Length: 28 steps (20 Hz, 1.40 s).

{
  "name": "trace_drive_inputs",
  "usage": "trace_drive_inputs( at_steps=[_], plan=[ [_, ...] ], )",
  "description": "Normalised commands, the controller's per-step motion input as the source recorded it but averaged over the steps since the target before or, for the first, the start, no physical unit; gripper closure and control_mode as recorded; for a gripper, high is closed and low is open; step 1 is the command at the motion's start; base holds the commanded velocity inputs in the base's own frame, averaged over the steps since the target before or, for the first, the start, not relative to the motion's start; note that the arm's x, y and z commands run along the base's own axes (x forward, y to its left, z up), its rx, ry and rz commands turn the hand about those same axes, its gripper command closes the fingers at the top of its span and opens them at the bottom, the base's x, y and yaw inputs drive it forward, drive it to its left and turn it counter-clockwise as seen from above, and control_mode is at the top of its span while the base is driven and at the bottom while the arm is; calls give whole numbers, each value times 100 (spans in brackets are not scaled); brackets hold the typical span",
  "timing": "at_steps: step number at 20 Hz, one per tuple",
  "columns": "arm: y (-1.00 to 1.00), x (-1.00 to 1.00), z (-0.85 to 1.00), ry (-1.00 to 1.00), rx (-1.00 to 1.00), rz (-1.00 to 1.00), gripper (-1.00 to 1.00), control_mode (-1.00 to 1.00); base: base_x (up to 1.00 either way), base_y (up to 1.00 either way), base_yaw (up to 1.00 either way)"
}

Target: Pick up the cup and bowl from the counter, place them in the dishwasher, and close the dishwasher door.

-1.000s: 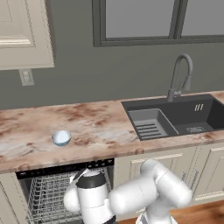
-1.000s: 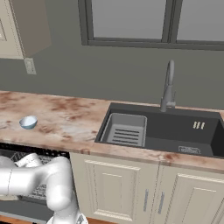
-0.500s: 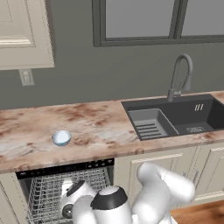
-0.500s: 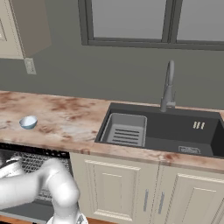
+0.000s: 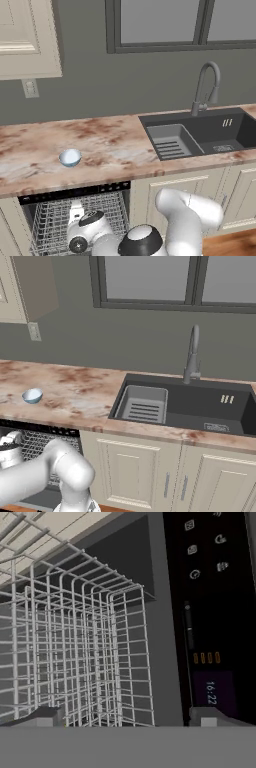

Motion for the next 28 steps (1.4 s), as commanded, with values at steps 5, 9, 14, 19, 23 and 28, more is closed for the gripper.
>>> trace_drive_inputs(
  at_steps=[5,9,14,19,23,28],
  plan=[
    [0,0,41,0,3,0,-100,-100,0,0,0],
    [0,0,44,0,3,-2,-100,-100,0,0,0],
    [0,0,47,0,0,-5,-100,-100,0,0,0],
    [0,0,55,0,0,-7,-100,-100,0,0,0],
    [-1,5,56,0,0,-7,-100,-100,0,0,0],
    [-7,17,57,0,0,-3,-100,-100,0,0,0]
  ],
)
